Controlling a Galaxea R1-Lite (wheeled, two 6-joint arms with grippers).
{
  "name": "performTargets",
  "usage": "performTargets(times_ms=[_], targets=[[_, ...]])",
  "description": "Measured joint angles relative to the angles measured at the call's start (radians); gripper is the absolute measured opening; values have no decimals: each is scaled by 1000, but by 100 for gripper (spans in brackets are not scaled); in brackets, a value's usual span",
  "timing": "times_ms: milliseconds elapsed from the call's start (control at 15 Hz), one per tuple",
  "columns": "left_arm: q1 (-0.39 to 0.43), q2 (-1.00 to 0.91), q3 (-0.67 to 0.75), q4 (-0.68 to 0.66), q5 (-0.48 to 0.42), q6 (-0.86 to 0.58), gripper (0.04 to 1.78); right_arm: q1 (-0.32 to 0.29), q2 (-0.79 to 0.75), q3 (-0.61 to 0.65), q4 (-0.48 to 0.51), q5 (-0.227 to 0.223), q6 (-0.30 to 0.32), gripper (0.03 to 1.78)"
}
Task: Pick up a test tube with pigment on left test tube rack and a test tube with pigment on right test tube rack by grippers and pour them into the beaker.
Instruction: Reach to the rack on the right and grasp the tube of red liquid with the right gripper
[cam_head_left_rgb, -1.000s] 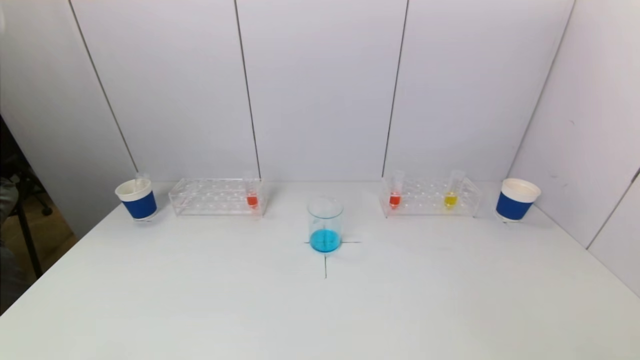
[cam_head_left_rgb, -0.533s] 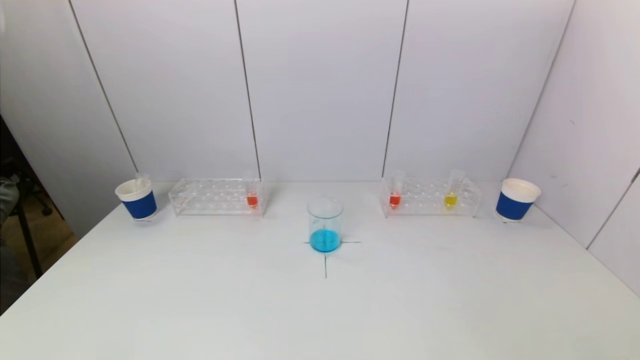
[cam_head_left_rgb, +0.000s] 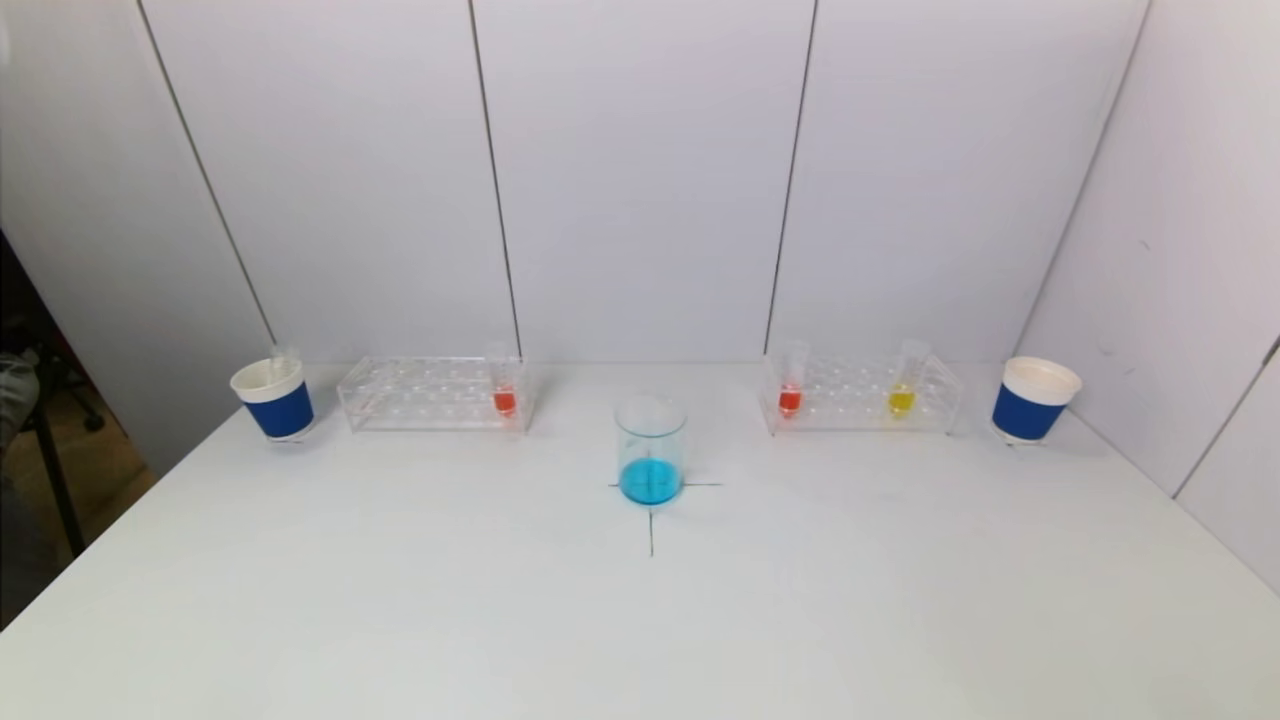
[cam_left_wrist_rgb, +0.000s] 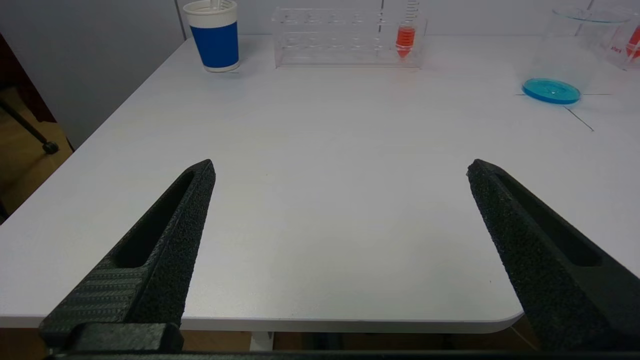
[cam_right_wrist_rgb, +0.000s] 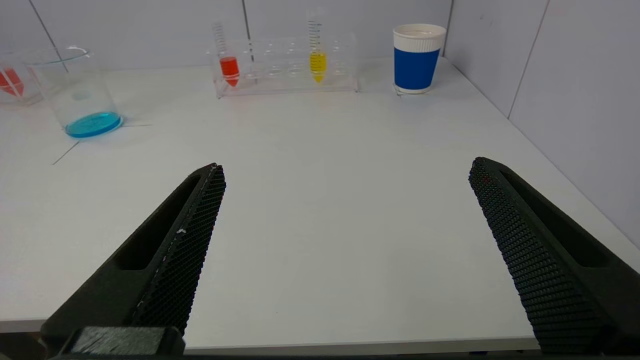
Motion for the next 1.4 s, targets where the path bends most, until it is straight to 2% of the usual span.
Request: performTargets(times_ms=[467,733,1000,1400], targets=[[0,0,0,0,0,0,176,-1,0,-18,2,1,-11,177],[0,0,0,0,0,0,176,-1,37,-199,51,12,-10,177],[0,0,0,0,0,0,176,-5,205,-373,39,25,-10,177],[0,0,0,0,0,-1,176,-4,562,-531,-115,37,-10,177]])
